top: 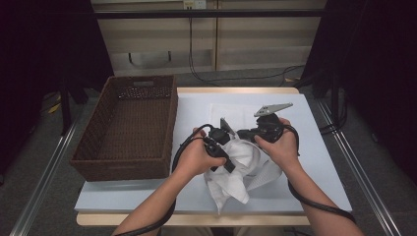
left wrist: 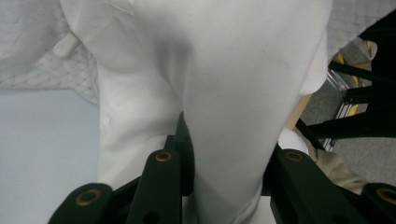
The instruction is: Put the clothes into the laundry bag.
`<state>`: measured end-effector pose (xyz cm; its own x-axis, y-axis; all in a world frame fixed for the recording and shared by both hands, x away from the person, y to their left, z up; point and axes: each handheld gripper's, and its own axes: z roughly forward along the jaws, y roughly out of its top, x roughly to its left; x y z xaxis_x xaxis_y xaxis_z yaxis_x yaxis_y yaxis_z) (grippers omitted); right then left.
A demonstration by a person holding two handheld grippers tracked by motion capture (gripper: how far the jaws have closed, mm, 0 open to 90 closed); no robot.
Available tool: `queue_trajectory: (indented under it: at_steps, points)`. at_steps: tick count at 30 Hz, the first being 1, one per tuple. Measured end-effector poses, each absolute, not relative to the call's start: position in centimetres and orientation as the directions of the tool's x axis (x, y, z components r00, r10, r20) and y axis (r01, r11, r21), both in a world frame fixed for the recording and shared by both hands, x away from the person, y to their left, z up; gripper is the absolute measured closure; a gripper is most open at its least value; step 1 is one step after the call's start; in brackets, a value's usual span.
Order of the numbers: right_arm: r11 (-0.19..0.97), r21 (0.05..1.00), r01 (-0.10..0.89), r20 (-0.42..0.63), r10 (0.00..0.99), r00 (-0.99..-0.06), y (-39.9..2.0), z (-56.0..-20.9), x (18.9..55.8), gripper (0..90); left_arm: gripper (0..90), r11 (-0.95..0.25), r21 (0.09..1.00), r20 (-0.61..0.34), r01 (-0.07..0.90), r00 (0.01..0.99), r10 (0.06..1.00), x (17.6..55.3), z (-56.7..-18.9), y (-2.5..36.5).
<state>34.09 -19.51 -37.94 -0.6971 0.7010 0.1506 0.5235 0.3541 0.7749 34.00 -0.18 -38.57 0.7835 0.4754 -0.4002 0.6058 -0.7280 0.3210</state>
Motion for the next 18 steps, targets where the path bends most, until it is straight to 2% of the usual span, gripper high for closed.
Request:
queue_trajectory:
  at_steps: [7,18]
  points:
    - [0.363,0.777,0.515,0.147,0.691,-0.708,-19.2,-37.7,34.0,90.0,71.4,-0.749,0.319,-0.406,0.581,0.797,0.446,33.7,-38.5,-0.8]
    - [0.357,0.781,0.512,0.145,0.694,-0.705,-19.9,-37.5,33.7,90.0,71.4,-0.681,0.287,-0.411,0.674,0.729,0.548,35.2,-39.3,0.7]
